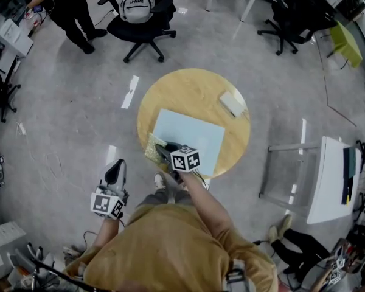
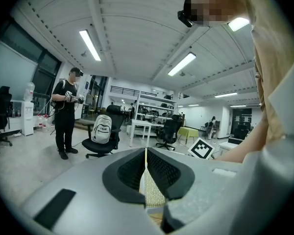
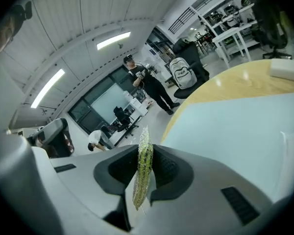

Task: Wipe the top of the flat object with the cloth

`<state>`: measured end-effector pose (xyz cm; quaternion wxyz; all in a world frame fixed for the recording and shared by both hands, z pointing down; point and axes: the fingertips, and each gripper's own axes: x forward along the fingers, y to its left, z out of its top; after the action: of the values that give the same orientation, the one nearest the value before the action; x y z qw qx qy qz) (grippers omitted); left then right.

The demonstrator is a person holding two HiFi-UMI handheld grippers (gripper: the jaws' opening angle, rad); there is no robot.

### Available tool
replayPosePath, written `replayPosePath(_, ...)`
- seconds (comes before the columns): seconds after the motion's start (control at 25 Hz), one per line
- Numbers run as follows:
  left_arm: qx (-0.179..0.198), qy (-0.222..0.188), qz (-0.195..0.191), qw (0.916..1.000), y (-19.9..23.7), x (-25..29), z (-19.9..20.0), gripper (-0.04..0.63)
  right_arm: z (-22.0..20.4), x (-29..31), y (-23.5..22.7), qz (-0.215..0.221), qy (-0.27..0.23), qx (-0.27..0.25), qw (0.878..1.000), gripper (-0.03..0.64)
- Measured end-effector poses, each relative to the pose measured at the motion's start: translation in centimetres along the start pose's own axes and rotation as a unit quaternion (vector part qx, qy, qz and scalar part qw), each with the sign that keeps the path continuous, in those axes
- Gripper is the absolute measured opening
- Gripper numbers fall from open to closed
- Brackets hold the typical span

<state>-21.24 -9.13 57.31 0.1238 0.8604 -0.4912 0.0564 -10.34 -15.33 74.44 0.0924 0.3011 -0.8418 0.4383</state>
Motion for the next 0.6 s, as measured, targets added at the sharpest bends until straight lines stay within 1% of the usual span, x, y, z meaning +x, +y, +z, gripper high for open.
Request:
replayPosePath(0.12, 0.000, 0.001, -0.002, 1.0000, -0.5, 0.4, 0.3, 0.015, -0.3, -0.8, -0.7, -0.015, 0.018, -0.019, 1.000, 0.063)
replayPosePath(0.24, 0.003, 0.000, -0.010, 0.9999, -1.2, 1.4, 0.7, 0.015, -0.1, -1.8, -1.2, -0.022, 0.023, -0.031, 0.999, 0.063)
replayPosePath(0.4, 0.008, 0.000, -0.030, 0.9995, -2.7, 3.1, 1.1, 0.015, 0.1, -3.8, -2.7, -0.043, 0.024, -0.047, 0.998, 0.063)
replayPosePath(0.6, 0.014, -0.001, -0.059, 0.9982, -4.8, 5.1, 1.5, 0.015, -0.2, -7.1, -4.8, -0.064, 0.022, -0.048, 0.997, 0.063)
